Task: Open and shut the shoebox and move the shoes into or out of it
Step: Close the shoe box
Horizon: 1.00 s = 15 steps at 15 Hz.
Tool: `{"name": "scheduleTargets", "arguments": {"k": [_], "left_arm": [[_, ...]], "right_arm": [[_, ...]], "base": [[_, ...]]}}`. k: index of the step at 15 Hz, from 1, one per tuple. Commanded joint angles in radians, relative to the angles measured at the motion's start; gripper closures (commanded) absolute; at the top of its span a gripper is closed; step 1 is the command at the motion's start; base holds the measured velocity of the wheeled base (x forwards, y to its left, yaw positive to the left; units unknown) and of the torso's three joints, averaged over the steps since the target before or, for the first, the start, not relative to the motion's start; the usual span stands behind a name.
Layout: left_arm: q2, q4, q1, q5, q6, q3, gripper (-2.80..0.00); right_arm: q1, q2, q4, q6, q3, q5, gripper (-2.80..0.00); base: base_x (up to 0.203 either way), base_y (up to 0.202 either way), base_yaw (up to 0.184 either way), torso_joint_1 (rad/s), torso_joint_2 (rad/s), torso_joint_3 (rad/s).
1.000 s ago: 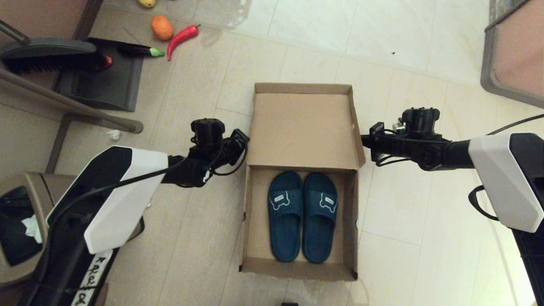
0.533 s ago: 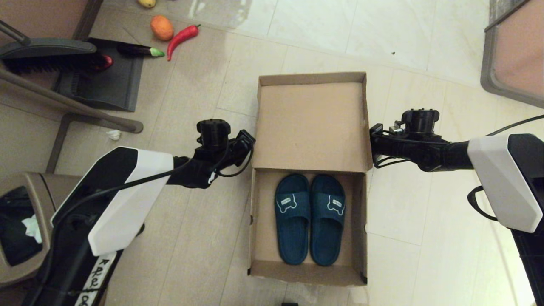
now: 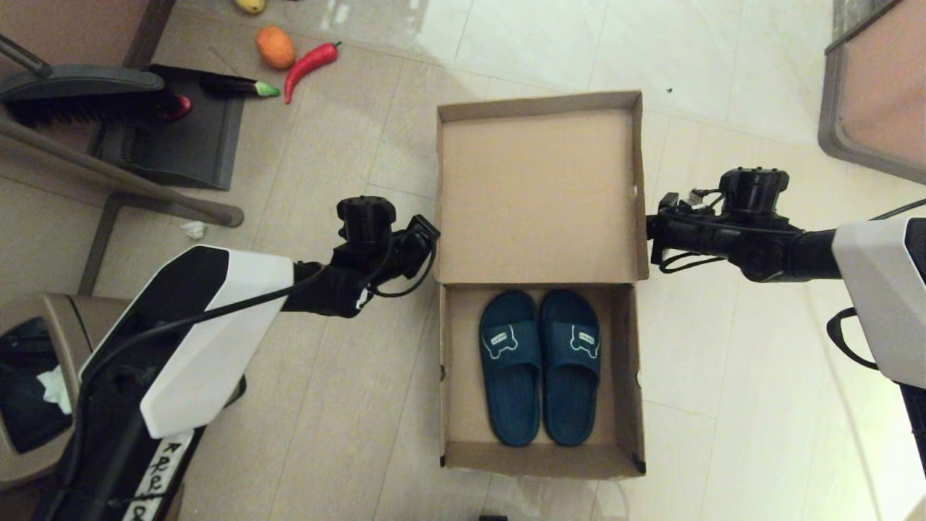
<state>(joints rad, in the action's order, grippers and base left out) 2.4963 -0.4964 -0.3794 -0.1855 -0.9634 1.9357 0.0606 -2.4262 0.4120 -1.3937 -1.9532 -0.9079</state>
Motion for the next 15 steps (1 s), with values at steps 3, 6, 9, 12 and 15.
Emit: {"name": "scheduleTargets", "arguments": {"k": [3, 6, 9, 12, 15], "left_arm": [[-0.025, -0.004, -0.006, 0.001, -0.006, 0.0, 0.0], [-0.042, -0.002, -0.015, 0.0, -0.005, 0.0, 0.0], [-0.05, -0.002, -0.033, 0.001, -0.003, 0.0, 0.0], [-0.068, 0.007, -0.052, 0.001, -0.003, 0.0, 0.0], [-0.083, 0.009, -0.062, 0.001, 0.0, 0.0, 0.0]], "right_arm": [[0.047, 0.009, 0.052, -0.036, -0.002, -0.111, 0.0], [0.048, 0.01, 0.059, -0.041, -0.003, -0.182, 0.0], [0.048, 0.012, 0.094, -0.1, -0.002, -0.204, 0.0], [0.052, 0.02, 0.215, -0.226, -0.001, -0.237, 0.0], [0.074, 0.045, 0.26, -0.287, -0.002, -0.27, 0.0]], "base": [[0.0, 0.0, 0.0, 0.0, 0.0, 0.0], [0.0, 0.0, 0.0, 0.0, 0.0, 0.0], [0.0, 0.0, 0.0, 0.0, 0.0, 0.0], [0.0, 0.0, 0.0, 0.0, 0.0, 0.0], [0.0, 0.0, 0.0, 0.0, 0.0, 0.0]]}}
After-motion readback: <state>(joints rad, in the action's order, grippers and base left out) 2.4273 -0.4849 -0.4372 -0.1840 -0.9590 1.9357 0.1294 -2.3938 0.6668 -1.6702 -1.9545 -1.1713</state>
